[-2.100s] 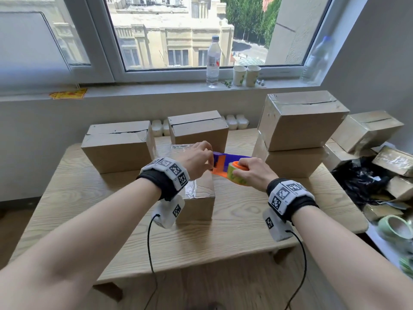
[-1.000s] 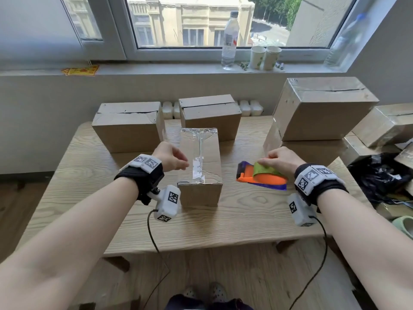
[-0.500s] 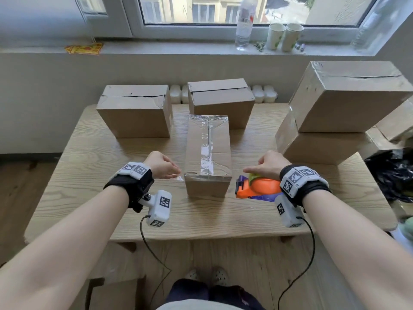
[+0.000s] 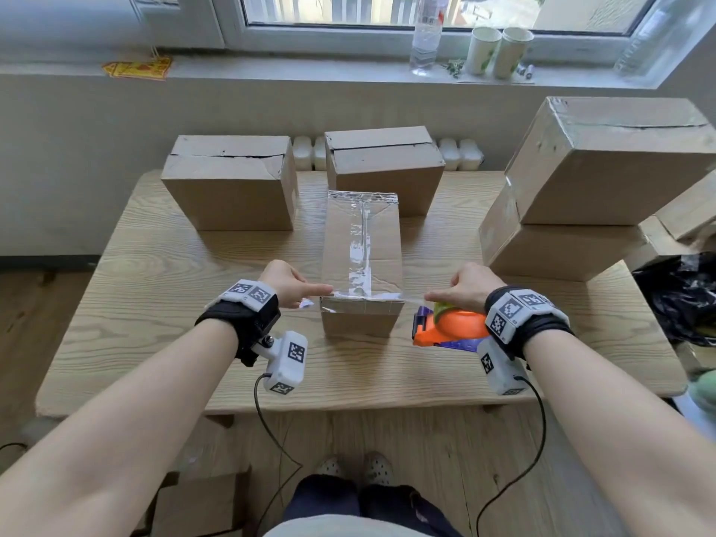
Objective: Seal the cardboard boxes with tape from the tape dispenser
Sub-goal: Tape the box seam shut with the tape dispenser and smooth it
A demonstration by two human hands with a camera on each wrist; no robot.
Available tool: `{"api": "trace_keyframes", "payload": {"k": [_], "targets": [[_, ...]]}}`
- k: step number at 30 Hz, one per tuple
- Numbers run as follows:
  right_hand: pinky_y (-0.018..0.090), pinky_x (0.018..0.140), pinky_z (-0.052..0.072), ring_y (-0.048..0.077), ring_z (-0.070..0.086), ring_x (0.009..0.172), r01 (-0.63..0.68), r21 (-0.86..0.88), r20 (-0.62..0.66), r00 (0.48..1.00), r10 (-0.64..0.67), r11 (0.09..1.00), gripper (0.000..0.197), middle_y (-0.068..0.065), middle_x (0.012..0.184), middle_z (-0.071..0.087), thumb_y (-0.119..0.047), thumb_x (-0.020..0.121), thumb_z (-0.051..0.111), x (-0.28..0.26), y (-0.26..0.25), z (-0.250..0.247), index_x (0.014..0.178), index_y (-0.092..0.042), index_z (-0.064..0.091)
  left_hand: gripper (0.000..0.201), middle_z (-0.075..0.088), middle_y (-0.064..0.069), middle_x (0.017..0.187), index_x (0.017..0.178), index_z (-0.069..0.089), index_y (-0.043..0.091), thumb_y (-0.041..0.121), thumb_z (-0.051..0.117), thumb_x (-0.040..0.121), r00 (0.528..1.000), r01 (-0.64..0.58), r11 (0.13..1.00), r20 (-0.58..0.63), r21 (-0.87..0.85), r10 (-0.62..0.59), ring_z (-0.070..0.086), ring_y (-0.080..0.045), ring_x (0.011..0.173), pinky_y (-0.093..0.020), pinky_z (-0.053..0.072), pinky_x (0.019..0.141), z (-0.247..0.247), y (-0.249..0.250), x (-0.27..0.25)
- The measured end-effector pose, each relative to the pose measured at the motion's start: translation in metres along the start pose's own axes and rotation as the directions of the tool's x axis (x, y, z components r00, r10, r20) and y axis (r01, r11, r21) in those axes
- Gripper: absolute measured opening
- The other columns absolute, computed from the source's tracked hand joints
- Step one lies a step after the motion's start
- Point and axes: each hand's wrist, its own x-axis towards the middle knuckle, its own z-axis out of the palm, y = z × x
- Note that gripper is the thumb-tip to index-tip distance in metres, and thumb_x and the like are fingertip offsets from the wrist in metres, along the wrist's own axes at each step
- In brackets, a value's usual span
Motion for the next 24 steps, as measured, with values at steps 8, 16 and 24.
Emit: {"api": "trace_keyframes", "payload": {"k": [8, 16, 24], "targets": [[0.027, 0.052, 0.032, 0.023, 0.047, 0.056, -0.032, 0.032, 0.003, 0.999, 0.032, 0.999, 0.054, 0.009, 0.059, 0.052, -0.060, 0.072, 0.069, 0.003, 0.002, 0.007, 0.054, -0.012, 0.052, 0.054, 0.064, -0.002, 0.060, 0.066, 0.064, 0.008, 0.059, 0.079, 0.058, 0.999, 0.027, 0.964, 0.024, 0.264, -0.035, 0.054, -0.018, 0.061, -0.033, 0.052, 0.065, 0.002, 0.003, 0.006], [0.028, 0.049, 0.028, 0.022, 0.043, 0.052, -0.040, 0.043, -0.013, 0.999, 0.041, 0.998, 0.060, 0.005, 0.053, 0.045, -0.061, 0.073, 0.068, -0.001, 0.002, 0.007, 0.045, -0.017, 0.039, 0.045, 0.056, -0.003, 0.116, 0.107, 0.060, 0.015, 0.045, 0.072, 0.076, 0.936, -0.277, 0.774, -0.023, 0.569, 0.351, 0.051, -0.019, 0.110, -0.034, 0.044, 0.094, 0.011, 0.015, -0.008], [0.028, 0.051, 0.029, 0.022, 0.043, 0.052, -0.043, 0.093, -0.020, 0.999, 0.045, 0.995, 0.059, 0.005, 0.053, 0.046, -0.062, 0.071, 0.069, -0.001, 0.009, 0.009, 0.045, -0.018, 0.041, 0.052, 0.011, 0.002, 0.157, 0.148, 0.021, 0.015, 0.033, 0.033, 0.101, 0.640, -0.737, 0.355, 0.425, 0.575, 0.641, 0.006, -0.010, 0.145, -0.027, -0.001, 0.117, 0.082, 0.015, -0.039]]}}
